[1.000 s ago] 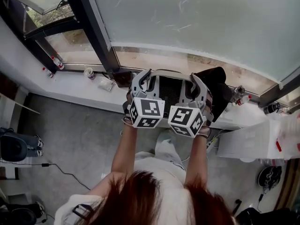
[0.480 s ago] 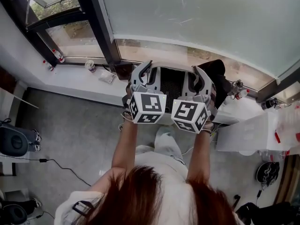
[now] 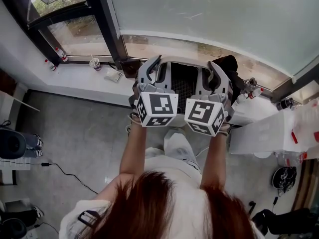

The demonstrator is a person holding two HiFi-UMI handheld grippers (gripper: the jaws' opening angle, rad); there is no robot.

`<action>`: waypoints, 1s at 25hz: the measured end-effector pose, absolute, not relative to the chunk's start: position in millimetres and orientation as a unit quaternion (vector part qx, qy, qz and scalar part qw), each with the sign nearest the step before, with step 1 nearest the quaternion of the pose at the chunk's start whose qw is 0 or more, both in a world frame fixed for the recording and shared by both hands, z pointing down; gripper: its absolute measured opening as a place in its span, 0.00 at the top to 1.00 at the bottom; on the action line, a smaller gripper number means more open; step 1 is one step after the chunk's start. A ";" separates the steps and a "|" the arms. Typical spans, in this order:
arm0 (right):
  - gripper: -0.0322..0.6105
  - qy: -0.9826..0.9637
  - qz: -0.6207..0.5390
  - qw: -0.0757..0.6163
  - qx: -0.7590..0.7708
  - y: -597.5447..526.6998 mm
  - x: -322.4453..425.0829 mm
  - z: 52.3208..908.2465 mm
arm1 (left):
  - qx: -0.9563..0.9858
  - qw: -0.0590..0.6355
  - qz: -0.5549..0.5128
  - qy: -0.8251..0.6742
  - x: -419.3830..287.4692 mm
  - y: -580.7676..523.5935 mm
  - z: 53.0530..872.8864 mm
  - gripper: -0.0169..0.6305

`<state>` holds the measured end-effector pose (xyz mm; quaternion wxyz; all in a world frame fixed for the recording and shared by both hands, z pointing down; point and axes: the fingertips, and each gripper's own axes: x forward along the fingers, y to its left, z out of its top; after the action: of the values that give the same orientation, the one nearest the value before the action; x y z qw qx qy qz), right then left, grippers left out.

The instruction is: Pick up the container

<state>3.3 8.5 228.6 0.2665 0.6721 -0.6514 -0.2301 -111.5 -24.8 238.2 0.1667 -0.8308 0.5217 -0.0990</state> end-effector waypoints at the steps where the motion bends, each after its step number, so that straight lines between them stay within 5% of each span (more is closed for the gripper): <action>1: 0.81 -0.651 -0.232 0.266 0.672 10.8 3.0 227.0 | -0.831 0.167 -0.098 0.522 -111.9 -22.3 237.4 0.85; 25: 0.81 -0.685 -0.237 0.237 0.647 53.4 48.5 205.9 | -0.802 0.192 -0.113 0.554 -68.2 26.7 210.4 0.85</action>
<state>48.5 53.4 205.9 0.2369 0.6469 -0.6849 -0.2374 -68.2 26.7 210.4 0.1918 -0.8021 0.5543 -0.1126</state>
